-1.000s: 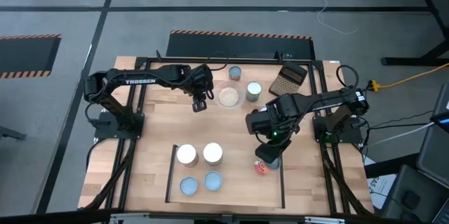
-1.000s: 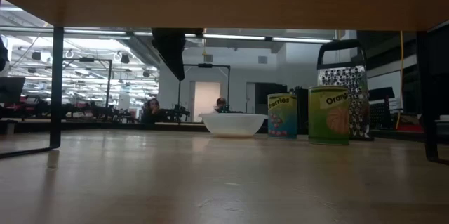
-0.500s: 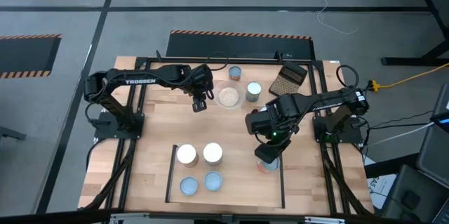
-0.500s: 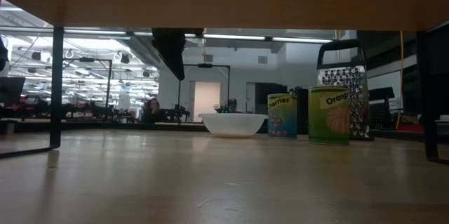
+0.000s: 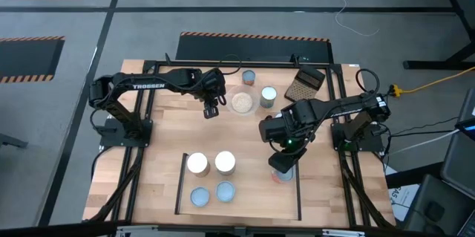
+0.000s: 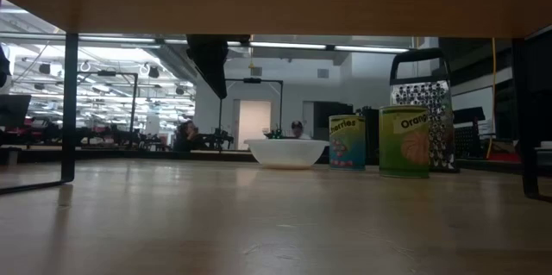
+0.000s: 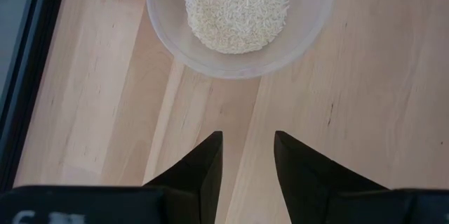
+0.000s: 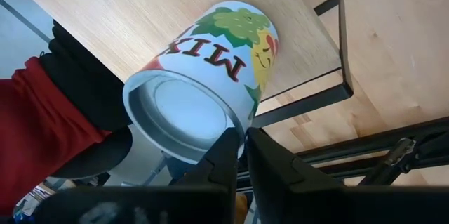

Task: Pick and place cans onto a shelf
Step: Put the canned mixed fruit on the shelf

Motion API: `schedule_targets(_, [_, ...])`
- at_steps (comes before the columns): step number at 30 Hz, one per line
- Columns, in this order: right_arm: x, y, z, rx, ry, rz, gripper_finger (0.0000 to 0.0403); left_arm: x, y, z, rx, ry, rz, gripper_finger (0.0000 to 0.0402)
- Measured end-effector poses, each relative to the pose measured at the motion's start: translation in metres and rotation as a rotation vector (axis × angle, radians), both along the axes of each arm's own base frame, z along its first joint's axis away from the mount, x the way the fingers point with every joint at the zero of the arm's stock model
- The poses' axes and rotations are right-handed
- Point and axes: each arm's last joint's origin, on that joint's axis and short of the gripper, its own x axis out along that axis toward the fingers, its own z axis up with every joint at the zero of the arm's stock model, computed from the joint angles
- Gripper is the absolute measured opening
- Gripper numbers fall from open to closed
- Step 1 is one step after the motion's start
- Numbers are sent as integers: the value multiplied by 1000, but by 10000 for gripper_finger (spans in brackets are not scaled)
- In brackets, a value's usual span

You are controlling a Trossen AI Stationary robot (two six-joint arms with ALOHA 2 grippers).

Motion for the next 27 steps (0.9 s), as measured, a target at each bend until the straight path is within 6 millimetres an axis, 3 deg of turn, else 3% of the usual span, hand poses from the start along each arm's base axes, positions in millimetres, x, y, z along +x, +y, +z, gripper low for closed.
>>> schedule_targets(27, [0, -1, 0, -27, -18, 21, 38, 0, 0, 0, 0, 0, 0, 121])
